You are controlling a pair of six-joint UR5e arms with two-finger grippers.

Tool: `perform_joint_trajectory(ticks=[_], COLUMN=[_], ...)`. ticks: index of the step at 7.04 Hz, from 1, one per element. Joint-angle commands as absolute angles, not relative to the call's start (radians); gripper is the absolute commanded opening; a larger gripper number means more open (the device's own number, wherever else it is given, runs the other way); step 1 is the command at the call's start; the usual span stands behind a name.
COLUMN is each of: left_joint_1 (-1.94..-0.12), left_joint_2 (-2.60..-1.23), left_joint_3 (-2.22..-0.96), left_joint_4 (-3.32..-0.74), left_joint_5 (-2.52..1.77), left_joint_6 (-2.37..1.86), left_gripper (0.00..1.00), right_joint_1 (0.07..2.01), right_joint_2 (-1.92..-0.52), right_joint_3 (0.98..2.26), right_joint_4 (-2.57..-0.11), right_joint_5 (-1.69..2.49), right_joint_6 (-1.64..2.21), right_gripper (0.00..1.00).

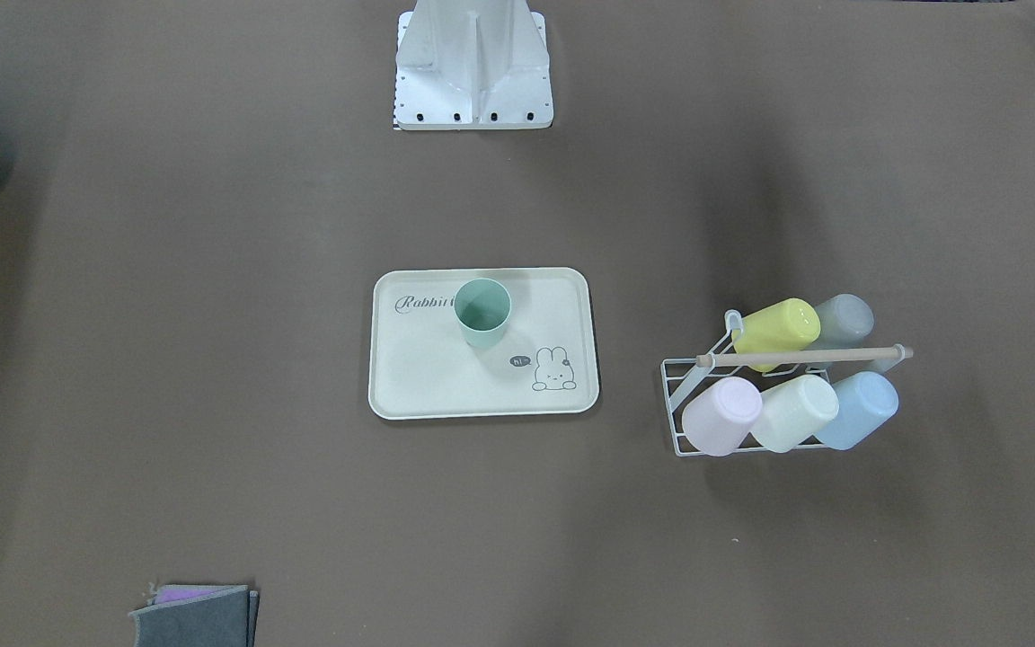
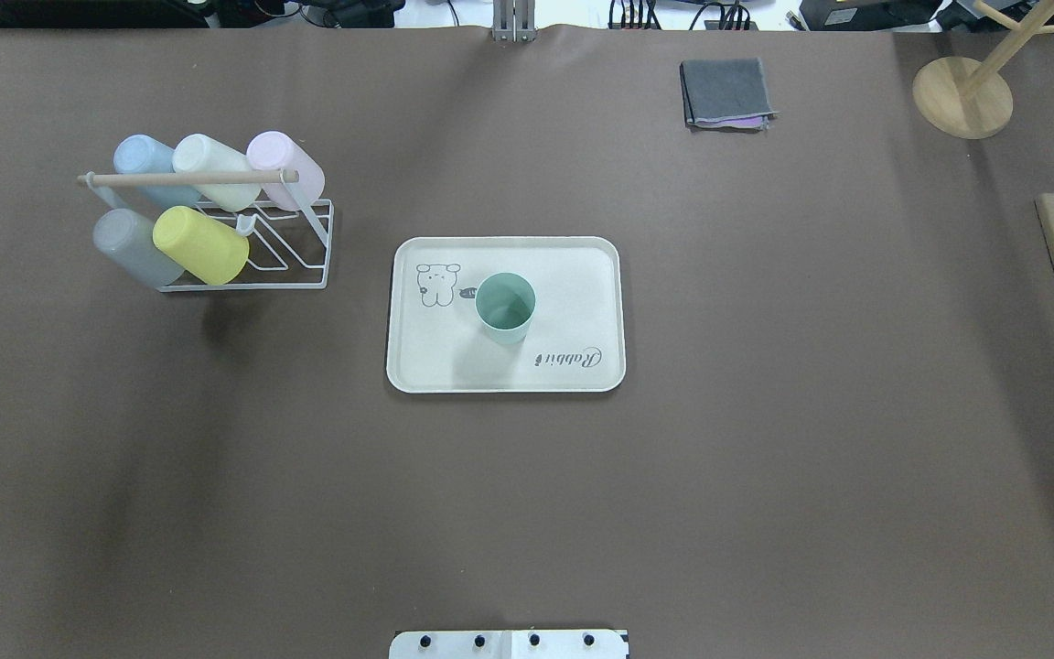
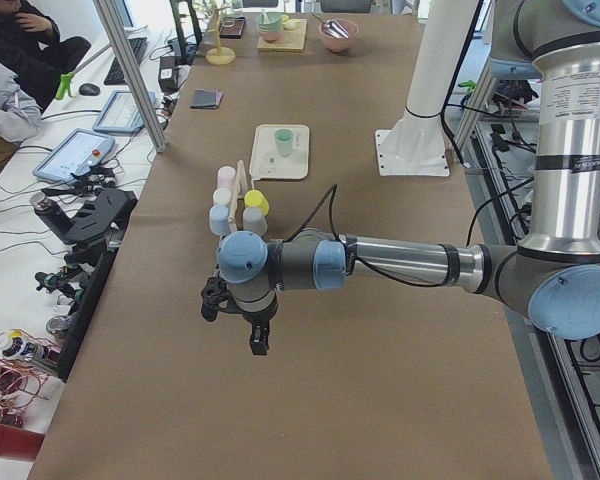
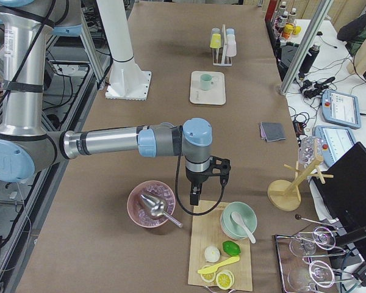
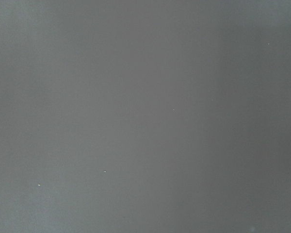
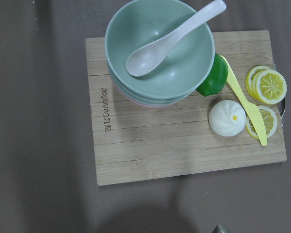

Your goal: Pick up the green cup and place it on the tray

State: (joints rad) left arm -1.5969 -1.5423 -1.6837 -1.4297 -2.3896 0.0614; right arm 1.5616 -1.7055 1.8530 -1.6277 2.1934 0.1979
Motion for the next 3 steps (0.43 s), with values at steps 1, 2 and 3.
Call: perform_joint_trajectory(ticks=[1,2,3], left_joint_1=[-1.600,-1.600,-1.604], left_joint_2=[-1.540,-1.539,-1.540], left_joint_3=[-1.684,-1.681,-1.681], left_joint_4=[-1.425,-1.425,-1.425], left_joint_5=[-2.388,-2.388,-2.388], left_joint_6=[0.061,0.061,0.061], left_gripper=[0.98,0.98,0.98], right_joint_1=[1.562,1.562,1.562], right_joint_2=[-1.706,-1.706,-1.706], right_joint_3=[1.855,1.855,1.855], right_joint_4=[-1.628,-1.628,-1.628], right_joint_5=[2.194,2.194,2.194], right_joint_6=[0.198,0.198,0.198], right_gripper=[1.00,1.00,1.00])
